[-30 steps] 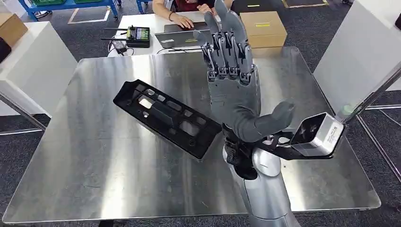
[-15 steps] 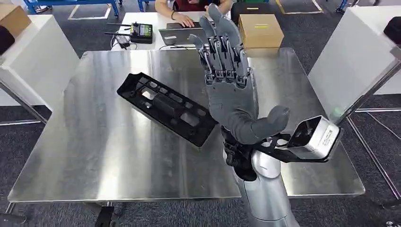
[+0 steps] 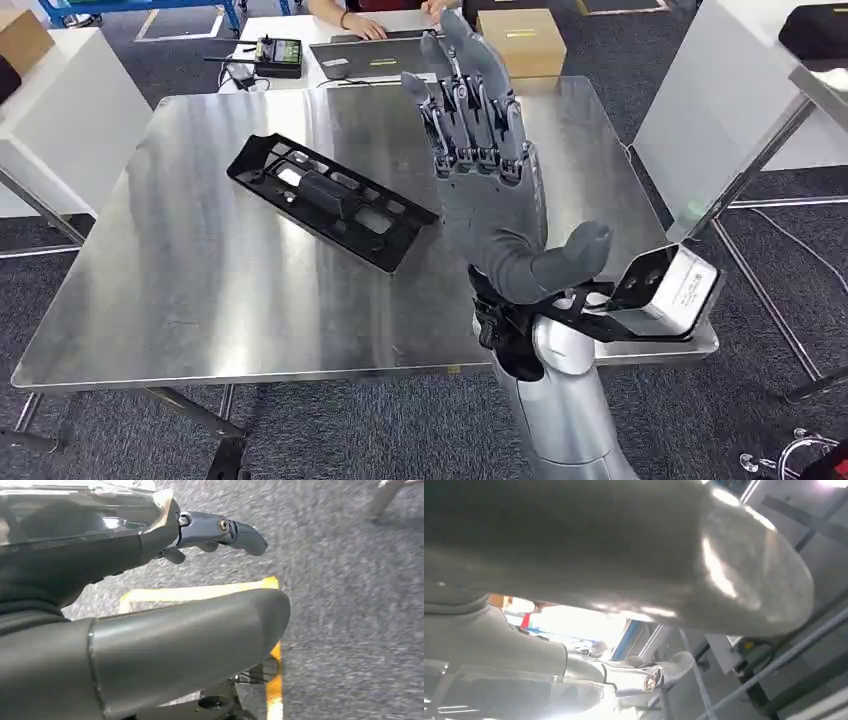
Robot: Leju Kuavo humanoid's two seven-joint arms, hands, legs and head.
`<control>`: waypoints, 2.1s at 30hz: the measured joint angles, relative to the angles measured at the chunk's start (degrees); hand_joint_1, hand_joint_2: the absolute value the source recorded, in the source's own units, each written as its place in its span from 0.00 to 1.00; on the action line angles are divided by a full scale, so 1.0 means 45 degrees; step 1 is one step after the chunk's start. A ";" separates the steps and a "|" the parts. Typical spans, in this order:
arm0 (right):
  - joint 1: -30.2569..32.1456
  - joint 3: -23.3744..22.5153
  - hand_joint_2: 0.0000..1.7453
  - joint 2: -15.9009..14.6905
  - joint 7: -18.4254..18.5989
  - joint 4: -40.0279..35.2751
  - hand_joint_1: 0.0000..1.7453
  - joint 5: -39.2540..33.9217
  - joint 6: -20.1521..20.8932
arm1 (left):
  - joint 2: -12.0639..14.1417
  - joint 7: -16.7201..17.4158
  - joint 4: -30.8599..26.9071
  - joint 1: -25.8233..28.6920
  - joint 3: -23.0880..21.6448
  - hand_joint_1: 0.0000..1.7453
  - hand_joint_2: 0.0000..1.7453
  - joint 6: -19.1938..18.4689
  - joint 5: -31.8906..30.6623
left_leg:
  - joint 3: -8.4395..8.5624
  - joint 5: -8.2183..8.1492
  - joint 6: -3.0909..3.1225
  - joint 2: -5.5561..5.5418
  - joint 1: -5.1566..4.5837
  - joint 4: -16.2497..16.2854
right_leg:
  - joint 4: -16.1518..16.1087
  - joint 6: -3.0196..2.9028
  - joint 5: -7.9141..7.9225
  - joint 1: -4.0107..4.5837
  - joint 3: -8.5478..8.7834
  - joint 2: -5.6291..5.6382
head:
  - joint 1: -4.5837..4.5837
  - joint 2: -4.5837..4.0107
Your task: Take the parts from the cabinet and place them on the table.
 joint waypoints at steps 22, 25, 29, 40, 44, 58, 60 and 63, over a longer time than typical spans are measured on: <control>0.0023 0.0000 0.00 -0.0248 0.0005 0.0209 0.00 -0.0092 -0.0083 | -0.0068 -0.0054 -0.0063 -0.0097 0.0044 0.00 0.00 -0.0383 0.0039 | 0.0641 0.1794 0.0727 0.0069 -0.0233 -0.1829 | 0.1658 0.0837 -0.0152 0.0187 -0.0171 0.0004 | 0.0078 0.0000; 0.0029 0.0005 0.00 -0.0199 0.0010 0.0194 0.00 -0.0112 -0.0097 | -0.0068 -0.0053 -0.0063 -0.0108 0.0049 0.00 0.00 -0.0423 0.0058 | 0.0451 0.2122 0.0522 0.0062 -0.0315 -0.1720 | -0.0489 0.0461 -0.0758 0.0311 0.1192 0.0021 | 0.0054 0.0000; 0.0004 0.0015 0.00 -0.0214 0.0024 0.0214 0.00 -0.0112 -0.0151 | -0.0029 -0.0053 -0.0058 -0.0084 0.0049 0.00 0.00 -0.0500 0.0107 | 0.0156 0.1743 0.0248 -0.0031 -0.0216 -0.1433 | -0.0492 0.0000 -0.0333 0.0093 0.0896 -0.0022 | 0.0058 0.0000; 0.0006 0.0044 0.00 -0.0189 0.0044 0.0306 0.00 -0.0102 -0.0155 | -0.0015 -0.0053 -0.0058 -0.0113 0.0049 0.00 0.00 -0.0534 0.0199 | 0.2045 0.0395 0.0001 -0.0197 0.0034 -0.1413 | -0.0118 0.0394 0.0652 0.0085 -0.0473 -0.0055 | 0.0064 0.0000; 0.0006 0.0039 0.00 -0.0214 0.0044 0.0311 0.00 -0.0092 -0.0160 | -0.0005 -0.0049 -0.0058 -0.0115 0.0058 0.00 0.00 -0.0539 0.0209 | 0.1762 0.0741 0.0539 -0.0092 -0.0028 -0.1593 | 0.0030 0.0720 0.0592 0.0056 -0.0801 -0.0049 | 0.0058 0.0000; -0.0491 0.0689 0.00 -0.0311 0.0122 0.1107 0.00 0.0165 -0.0632 | -0.0005 0.0068 -0.0049 -0.0064 0.0194 0.00 0.00 -0.0447 0.0505 | 0.0463 0.2177 0.0450 -0.0075 -0.0394 -0.1665 | -0.0514 0.0043 -0.0427 0.0444 0.0832 -0.0037 | 0.0083 0.0000; -0.0555 0.0767 0.00 -0.0282 0.0121 0.1171 0.00 0.0165 -0.0655 | 0.0029 0.0068 -0.0049 -0.0048 0.0194 0.00 0.00 -0.0384 0.0515 | 0.0139 0.1237 0.0303 -0.0132 -0.0323 -0.1059 | -0.0580 -0.0213 -0.0127 0.0208 0.0759 -0.0078 | 0.0049 0.0000; -0.0544 0.0899 0.00 -0.0272 0.0136 0.1273 0.00 0.0190 -0.0738 | 0.0054 0.0058 -0.0049 -0.0035 0.0199 0.00 0.00 -0.0325 0.0544 | -0.0647 -0.0470 0.0039 -0.0125 -0.0132 0.1741 | -0.0543 -0.0221 0.0145 0.0200 0.0411 -0.0107 | 0.0039 0.0000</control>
